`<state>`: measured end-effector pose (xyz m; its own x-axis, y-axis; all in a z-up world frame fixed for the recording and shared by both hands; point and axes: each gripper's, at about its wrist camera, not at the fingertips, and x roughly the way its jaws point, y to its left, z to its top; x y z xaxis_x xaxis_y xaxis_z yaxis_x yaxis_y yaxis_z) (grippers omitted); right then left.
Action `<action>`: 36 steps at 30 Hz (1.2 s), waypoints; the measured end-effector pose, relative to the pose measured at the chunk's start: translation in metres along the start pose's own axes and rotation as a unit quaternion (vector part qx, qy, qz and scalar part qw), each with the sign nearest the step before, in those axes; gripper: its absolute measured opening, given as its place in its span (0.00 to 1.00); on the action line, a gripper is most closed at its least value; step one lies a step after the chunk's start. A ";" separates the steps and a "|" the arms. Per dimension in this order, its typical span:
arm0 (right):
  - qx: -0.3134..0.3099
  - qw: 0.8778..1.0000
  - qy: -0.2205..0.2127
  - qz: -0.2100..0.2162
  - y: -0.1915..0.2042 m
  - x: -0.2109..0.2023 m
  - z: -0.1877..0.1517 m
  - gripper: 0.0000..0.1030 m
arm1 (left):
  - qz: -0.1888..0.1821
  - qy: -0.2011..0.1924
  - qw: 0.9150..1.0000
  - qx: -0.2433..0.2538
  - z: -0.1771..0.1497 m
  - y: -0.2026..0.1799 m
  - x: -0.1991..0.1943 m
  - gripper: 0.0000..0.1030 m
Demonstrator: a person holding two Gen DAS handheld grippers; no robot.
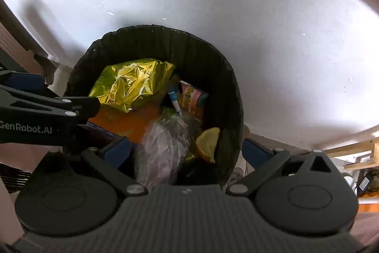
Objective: Collect trash
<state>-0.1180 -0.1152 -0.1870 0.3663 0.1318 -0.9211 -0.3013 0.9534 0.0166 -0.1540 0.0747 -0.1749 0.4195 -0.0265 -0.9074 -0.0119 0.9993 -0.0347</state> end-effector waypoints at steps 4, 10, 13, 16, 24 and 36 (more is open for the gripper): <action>0.000 1.000 0.000 0.000 0.000 0.000 0.000 1.00 | 0.001 0.002 1.000 0.000 0.000 -0.001 0.001 1.00; 0.000 1.000 0.000 0.000 0.001 0.000 0.001 1.00 | 0.002 0.003 1.000 0.001 -0.001 -0.001 0.001 1.00; -0.002 1.000 0.000 0.000 0.001 0.000 0.000 1.00 | 0.002 0.003 1.000 0.001 -0.001 -0.002 0.001 1.00; -0.001 1.000 0.000 0.000 0.001 0.000 0.000 1.00 | 0.002 0.004 1.000 0.003 -0.001 -0.001 0.002 1.00; 0.000 1.000 0.000 -0.001 0.002 0.000 0.000 1.00 | 0.002 0.004 1.000 0.003 -0.001 -0.002 0.002 1.00; 0.000 1.000 0.001 -0.001 0.002 0.000 0.001 1.00 | 0.003 0.004 1.000 0.003 -0.001 -0.002 0.002 1.00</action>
<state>-0.1179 -0.1128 -0.1862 0.3656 0.1298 -0.9217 -0.3002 0.9538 0.0152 -0.1542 0.0723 -0.1773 0.4117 -0.0213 -0.9111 -0.0093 0.9996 -0.0275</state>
